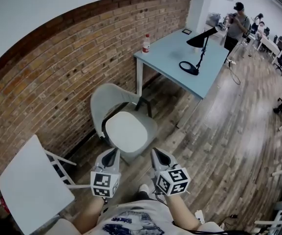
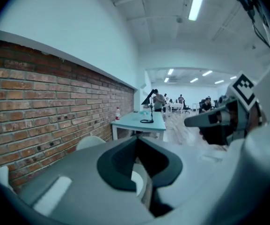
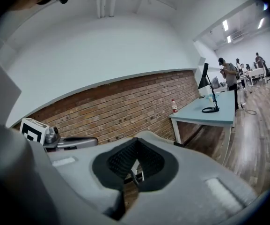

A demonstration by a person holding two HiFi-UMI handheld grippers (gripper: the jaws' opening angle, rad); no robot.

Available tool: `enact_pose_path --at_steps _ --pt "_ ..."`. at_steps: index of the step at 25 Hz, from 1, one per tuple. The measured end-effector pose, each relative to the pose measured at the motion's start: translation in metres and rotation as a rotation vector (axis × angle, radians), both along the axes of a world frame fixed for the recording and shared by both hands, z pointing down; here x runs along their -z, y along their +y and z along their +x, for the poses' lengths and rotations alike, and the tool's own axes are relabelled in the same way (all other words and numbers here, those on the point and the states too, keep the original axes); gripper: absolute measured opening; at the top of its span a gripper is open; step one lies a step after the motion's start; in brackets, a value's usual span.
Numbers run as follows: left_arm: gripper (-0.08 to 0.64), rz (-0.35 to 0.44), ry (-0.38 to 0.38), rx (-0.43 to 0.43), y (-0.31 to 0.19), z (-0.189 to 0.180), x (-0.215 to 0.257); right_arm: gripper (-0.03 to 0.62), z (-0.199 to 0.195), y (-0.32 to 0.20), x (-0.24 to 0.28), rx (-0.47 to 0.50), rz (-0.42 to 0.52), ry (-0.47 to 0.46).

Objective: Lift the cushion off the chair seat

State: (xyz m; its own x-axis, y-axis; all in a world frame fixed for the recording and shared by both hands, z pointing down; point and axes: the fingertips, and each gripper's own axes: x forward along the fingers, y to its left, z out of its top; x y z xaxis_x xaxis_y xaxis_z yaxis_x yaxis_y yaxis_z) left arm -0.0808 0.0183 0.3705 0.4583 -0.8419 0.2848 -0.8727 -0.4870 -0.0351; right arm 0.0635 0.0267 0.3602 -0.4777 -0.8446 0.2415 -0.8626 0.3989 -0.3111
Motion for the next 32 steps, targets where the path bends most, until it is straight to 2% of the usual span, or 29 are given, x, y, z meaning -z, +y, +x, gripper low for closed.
enact_pose_path --at_steps 6,15,21,32 --pt "-0.008 -0.028 -0.015 0.053 -0.039 0.016 -0.016 -0.002 0.026 -0.046 -0.011 0.054 -0.016 0.004" --pt "-0.008 -0.088 -0.046 0.107 -0.077 0.006 -0.041 -0.002 0.034 -0.086 -0.038 0.071 -0.078 -0.013" --pt "-0.008 -0.135 -0.049 0.119 -0.111 -0.005 -0.067 -0.002 0.032 -0.118 -0.062 0.065 -0.127 0.002" --pt "-0.008 -0.239 -0.040 0.155 -0.216 -0.040 -0.138 -0.002 0.000 -0.227 -0.121 0.076 -0.218 0.061"
